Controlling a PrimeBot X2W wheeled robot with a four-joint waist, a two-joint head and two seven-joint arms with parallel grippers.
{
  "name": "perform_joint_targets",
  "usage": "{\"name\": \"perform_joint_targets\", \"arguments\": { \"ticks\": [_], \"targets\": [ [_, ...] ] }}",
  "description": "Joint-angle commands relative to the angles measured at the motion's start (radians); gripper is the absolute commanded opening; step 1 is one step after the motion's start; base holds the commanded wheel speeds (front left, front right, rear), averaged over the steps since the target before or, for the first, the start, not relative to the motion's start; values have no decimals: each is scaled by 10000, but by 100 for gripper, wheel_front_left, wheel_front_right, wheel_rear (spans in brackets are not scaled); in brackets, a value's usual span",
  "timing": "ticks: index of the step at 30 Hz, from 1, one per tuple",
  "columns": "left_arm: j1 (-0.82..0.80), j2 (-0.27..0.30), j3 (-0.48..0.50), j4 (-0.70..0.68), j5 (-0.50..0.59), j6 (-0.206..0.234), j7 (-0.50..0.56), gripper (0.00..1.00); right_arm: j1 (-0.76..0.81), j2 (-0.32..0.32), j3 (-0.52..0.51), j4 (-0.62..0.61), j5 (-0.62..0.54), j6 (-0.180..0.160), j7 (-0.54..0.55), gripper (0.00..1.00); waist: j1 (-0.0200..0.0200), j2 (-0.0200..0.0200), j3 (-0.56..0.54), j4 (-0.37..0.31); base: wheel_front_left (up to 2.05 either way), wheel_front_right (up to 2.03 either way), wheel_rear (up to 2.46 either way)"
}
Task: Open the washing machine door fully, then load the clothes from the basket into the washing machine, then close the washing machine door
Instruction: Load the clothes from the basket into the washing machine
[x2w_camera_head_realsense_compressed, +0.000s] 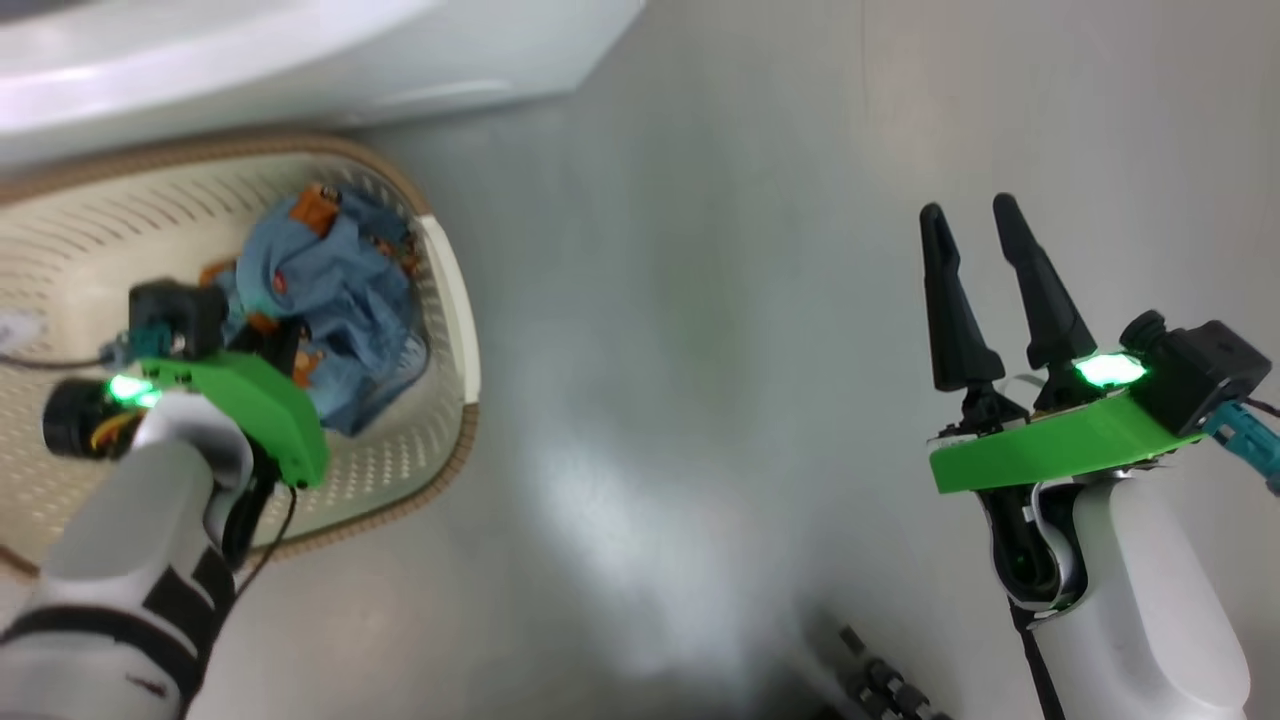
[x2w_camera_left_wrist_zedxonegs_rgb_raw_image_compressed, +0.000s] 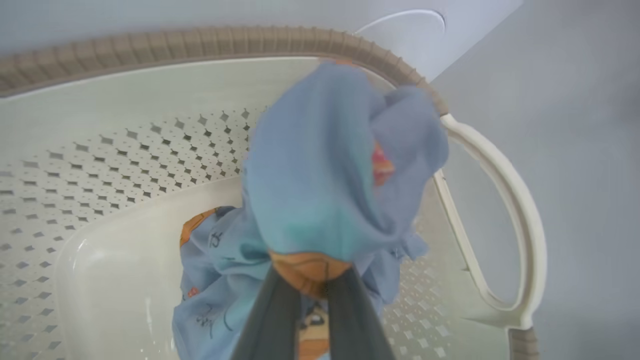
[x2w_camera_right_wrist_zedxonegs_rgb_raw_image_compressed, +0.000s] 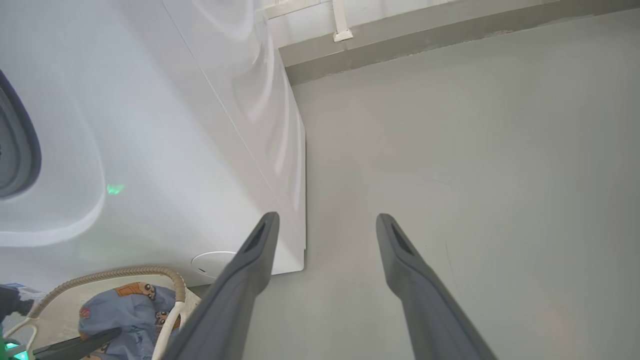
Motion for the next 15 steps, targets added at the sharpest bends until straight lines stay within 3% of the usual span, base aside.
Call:
{"name": "perform_joint_targets", "arguments": {
  "ticks": [1, 7, 15],
  "targets": [
    [354, 320, 352, -194, 11, -23, -65, 0, 465, 12, 129, -145, -147, 14, -48, 100, 0, 0, -861, 351, 0, 0, 0],
    [1526, 189, 1605, -954, 441, -23, -65, 0, 815, -6, 113, 221, -459, 14, -48, 100, 0, 0, -2240, 767, 0, 0, 0],
    [3178, -258, 3412, -2372, 1570, -23, -65, 0, 1572, -509, 218, 668, -463, 14, -48, 100, 0, 0, -4147, 1511, 0, 0, 0]
  ]
}}
